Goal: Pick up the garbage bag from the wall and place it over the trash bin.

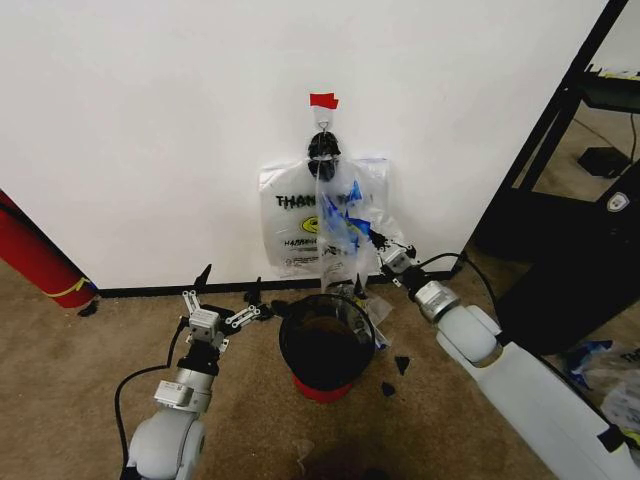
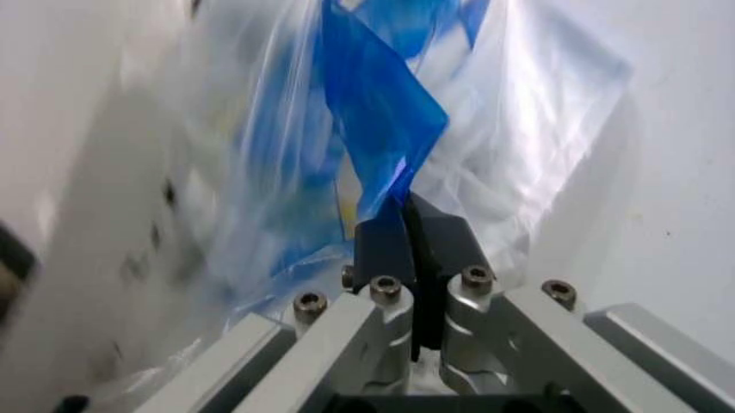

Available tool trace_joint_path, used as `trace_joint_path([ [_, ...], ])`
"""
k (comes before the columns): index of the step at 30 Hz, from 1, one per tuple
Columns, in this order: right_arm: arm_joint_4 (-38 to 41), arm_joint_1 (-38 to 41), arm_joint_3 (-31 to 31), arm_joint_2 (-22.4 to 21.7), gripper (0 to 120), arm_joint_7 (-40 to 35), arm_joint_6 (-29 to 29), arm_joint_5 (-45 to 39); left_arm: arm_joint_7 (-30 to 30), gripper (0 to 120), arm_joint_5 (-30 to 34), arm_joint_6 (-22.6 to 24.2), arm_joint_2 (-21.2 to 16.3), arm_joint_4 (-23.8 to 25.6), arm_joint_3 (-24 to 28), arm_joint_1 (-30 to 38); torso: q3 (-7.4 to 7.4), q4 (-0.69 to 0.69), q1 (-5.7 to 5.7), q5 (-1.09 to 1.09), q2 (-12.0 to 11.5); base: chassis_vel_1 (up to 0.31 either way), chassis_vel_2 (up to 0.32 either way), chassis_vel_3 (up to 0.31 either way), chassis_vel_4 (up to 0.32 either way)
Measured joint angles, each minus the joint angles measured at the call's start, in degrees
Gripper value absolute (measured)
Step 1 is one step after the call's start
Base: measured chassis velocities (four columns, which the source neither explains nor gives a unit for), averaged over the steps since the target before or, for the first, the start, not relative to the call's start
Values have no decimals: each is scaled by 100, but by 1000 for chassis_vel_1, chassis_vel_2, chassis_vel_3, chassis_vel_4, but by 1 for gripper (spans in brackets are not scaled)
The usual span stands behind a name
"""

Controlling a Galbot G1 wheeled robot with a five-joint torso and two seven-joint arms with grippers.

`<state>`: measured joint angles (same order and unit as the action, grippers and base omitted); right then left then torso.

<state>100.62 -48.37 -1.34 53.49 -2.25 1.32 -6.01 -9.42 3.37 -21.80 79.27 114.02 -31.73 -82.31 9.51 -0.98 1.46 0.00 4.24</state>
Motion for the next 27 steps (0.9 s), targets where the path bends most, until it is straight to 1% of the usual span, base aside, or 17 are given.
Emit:
trace_joint_path([
  [1,28,-9,0,16,0,-42,240,-436,20,100,63,0,-94,-31,8,82,0,0,0,-1,0,0,0,0,0],
  [2,62,-16,-3,32,0,-54,356,-693,45,100,110,0,-148,-45,15,136,0,1,0,-1,0,0,0,0,0],
  [4,81,-21,-4,40,0,-55,413,-827,60,100,146,1,-189,-52,22,179,0,1,0,-1,0,0,0,0,0],
  [6,197,-48,-12,98,0,-50,776,-1674,109,100,440,35,-390,-54,89,400,0,0,0,-2,0,0,0,0,0],
  [8,270,-110,-17,190,0,61,1142,-2479,112,100,873,137,-641,57,280,670,0,2,0,-1,-1,0,0,0,0],
  [9,270,-110,-17,190,0,61,1142,-2479,112,100,873,137,-641,57,280,670,0,2,0,-1,-1,0,0,0,0],
  [11,273,-218,-35,299,0,303,1420,-3080,-5,100,1158,194,-842,166,574,947,0,-1,0,-1,-1,0,0,0,0],
  [14,115,-344,-6,463,0,754,1715,-3584,-312,100,1319,158,-1054,182,957,1365,0,0,0,-1,-1,0,0,0,0],
  [15,51,-400,4,527,0,911,1798,-3708,-384,100,1330,146,-1125,137,1102,1537,0,1,0,1,-1,0,0,0,0],
  [16,51,-400,4,527,0,911,1798,-3708,-384,100,1330,146,-1125,137,1102,1537,0,1,0,1,-1,0,0,0,0],
  [18,-53,-521,-1,653,0,1120,1960,-3896,-443,100,1330,170,-1295,-43,1463,1954,0,-1,0,-2,-1,0,0,0,0],
  [19,-81,-577,-17,727,0,1189,2016,-3992,-443,100,1312,209,-1382,-135,1663,2135,1,-2,0,0,-1,0,0,0,0],
  [20,-87,-594,-24,750,0,1209,2029,-4023,-443,100,1306,217,-1399,-154,1705,2169,1,-2,0,1,-1,0,0,0,0],
  [21,-105,-676,-68,851,0,1283,2071,-4176,-436,100,1215,296,-1525,-312,2041,2426,1,-1,0,0,-1,0,0,0,0],
  [23,-122,-744,-117,964,0,1320,2106,-4315,-368,100,1052,400,-1631,-475,2385,2669,0,-1,0,-1,-1,0,0,0,0],
  [24,-122,-744,-117,964,0,1320,2106,-4315,-368,100,1052,400,-1631,-475,2385,2669,0,-1,0,-1,-1,0,0,0,0],
  [27,-166,-811,-208,1128,0,1412,2180,-4384,-110,100,695,646,-1744,-749,2808,2993,1,0,0,0,-1,0,0,0,0],
])
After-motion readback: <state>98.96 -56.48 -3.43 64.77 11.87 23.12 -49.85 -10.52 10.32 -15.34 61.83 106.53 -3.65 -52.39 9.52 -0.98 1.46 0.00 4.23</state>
